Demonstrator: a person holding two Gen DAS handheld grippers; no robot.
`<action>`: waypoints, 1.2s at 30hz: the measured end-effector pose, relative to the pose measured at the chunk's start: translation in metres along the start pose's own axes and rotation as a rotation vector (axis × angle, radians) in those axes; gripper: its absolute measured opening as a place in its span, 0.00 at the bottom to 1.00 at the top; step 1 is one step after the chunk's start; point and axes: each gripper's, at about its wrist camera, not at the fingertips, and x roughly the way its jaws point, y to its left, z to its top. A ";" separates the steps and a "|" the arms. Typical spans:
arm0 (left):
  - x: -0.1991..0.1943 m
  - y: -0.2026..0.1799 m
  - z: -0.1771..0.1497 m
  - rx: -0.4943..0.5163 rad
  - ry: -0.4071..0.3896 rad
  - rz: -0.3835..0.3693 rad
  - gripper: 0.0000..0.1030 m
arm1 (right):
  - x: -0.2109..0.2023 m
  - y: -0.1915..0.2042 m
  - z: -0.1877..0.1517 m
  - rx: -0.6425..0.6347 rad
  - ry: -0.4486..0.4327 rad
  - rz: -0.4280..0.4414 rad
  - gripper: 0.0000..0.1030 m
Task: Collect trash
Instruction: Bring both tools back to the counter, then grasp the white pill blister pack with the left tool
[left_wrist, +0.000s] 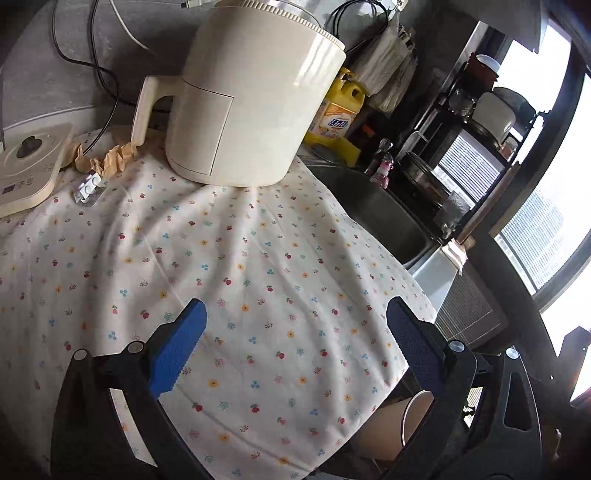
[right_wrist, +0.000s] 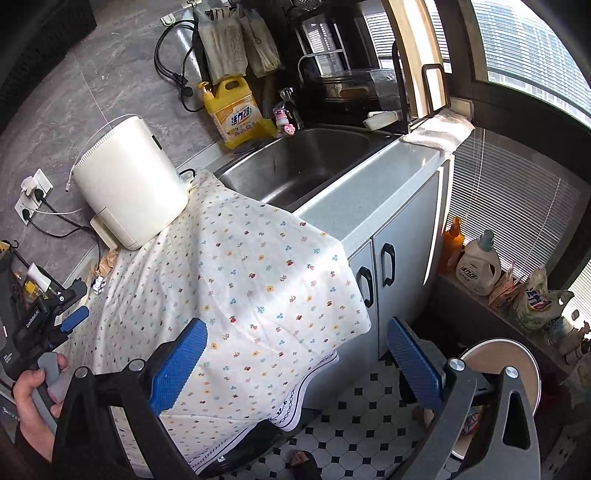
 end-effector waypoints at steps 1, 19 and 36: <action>-0.002 0.010 0.003 -0.007 -0.005 0.007 0.94 | 0.003 0.009 0.000 -0.004 0.000 0.003 0.92; -0.008 0.157 0.068 -0.073 -0.027 0.091 0.66 | 0.062 0.152 -0.013 -0.043 0.012 0.037 0.92; 0.022 0.210 0.088 -0.228 -0.016 0.205 0.39 | 0.117 0.210 0.027 -0.210 0.102 0.131 0.80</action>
